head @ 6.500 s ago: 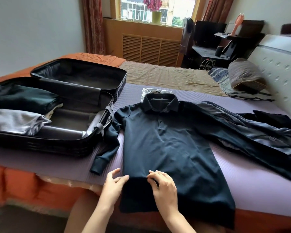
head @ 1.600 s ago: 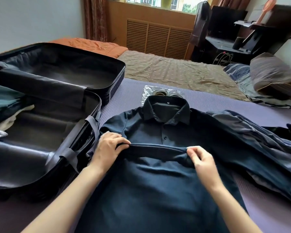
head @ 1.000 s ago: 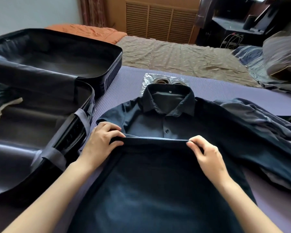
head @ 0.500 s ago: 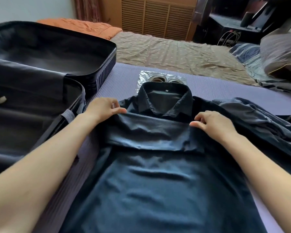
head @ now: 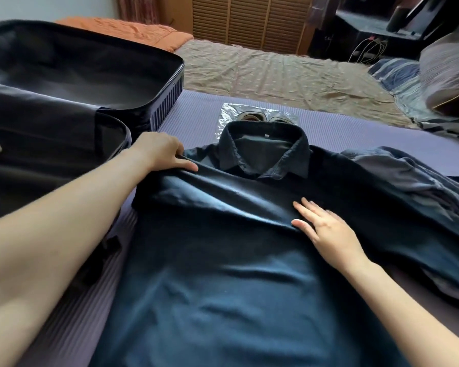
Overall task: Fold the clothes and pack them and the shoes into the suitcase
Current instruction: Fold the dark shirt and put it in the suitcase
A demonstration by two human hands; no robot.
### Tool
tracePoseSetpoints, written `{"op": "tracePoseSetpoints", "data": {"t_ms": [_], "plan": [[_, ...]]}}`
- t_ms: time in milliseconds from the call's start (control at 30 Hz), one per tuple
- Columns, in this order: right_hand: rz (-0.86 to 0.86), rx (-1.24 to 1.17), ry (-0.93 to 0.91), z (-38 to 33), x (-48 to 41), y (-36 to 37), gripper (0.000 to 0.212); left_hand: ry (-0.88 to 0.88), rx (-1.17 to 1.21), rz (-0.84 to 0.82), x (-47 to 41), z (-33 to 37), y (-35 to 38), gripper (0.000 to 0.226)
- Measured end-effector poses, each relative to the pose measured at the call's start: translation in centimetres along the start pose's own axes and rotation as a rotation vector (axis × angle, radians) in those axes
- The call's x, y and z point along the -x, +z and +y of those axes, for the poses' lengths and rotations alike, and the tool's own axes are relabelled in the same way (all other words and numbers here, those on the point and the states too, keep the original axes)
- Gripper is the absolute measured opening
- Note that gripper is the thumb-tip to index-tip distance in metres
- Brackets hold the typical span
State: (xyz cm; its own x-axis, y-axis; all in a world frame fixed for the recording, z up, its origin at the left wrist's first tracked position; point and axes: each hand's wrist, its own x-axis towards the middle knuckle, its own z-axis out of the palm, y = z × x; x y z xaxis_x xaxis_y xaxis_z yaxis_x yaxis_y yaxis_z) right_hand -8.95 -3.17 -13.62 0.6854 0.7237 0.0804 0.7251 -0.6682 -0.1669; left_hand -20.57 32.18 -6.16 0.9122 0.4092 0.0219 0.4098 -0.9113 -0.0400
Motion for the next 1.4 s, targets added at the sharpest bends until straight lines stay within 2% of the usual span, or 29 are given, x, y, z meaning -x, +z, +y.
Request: {"op": "tracePoseSetpoints", "data": {"t_ms": [67,133,233,333,400,567,667,733,800,867,933,1067,1233,1333,1400], "plan": [[-0.044,0.030,0.012,0.1,-0.1,-0.1,0.053,0.044,-0.156,-0.025,-0.4,0.0,0.0,0.067],[-0.056,0.001,0.034,-0.1,-0.3,-0.2,0.053,0.051,-0.173,-0.098,-0.6,0.2,0.7,0.061],[-0.052,-0.131,0.082,-0.6,-0.5,-0.1,0.052,-0.050,0.099,-0.213,-0.3,0.2,2.3,0.047],[-0.042,-0.172,0.095,-1.2,-0.2,0.0,0.052,-0.151,0.391,-0.115,-0.1,-0.7,3.4,0.034],[-0.045,-0.174,0.101,-1.6,0.0,0.2,0.052,-0.189,0.430,-0.082,0.0,-0.9,3.7,0.032],[-0.104,-0.170,0.146,-1.6,-0.1,0.1,0.052,-0.279,0.190,0.017,0.0,-0.3,3.7,0.047],[-0.143,-0.184,0.153,-1.5,-0.2,-0.1,0.054,-0.332,0.091,0.013,-0.1,0.2,4.0,0.058],[-0.152,-0.201,0.153,-1.5,-0.2,-0.1,0.056,-0.327,0.186,0.083,0.2,1.1,4.1,0.062],[-0.134,-0.218,0.159,-1.7,-0.1,-0.1,0.058,-0.254,0.299,0.268,1.5,3.0,4.0,0.057],[-0.109,-0.234,0.165,-1.9,0.0,-0.3,0.061,-0.167,0.390,0.341,3.6,5.2,4.1,0.054],[-0.100,-0.254,0.172,-2.2,0.1,-0.3,0.063,-0.125,0.353,0.247,6.0,6.6,5.2,0.059],[-0.206,-0.207,0.185,-1.9,0.2,0.2,0.068,-0.211,0.206,0.000,8.8,5.2,8.0,0.071],[-0.296,-0.186,0.184,-0.9,-0.5,-0.3,0.071,-0.341,0.194,-0.108,8.9,4.1,7.6,0.097],[-0.279,-0.168,0.179,-1.1,-0.6,-0.1,0.070,-0.437,0.244,-0.053,8.7,3.9,7.2,0.088],[-0.275,-0.171,0.177,-1.2,-0.5,-0.1,0.069,-0.424,0.244,0.038,8.2,3.7,7.3,0.079]]}}
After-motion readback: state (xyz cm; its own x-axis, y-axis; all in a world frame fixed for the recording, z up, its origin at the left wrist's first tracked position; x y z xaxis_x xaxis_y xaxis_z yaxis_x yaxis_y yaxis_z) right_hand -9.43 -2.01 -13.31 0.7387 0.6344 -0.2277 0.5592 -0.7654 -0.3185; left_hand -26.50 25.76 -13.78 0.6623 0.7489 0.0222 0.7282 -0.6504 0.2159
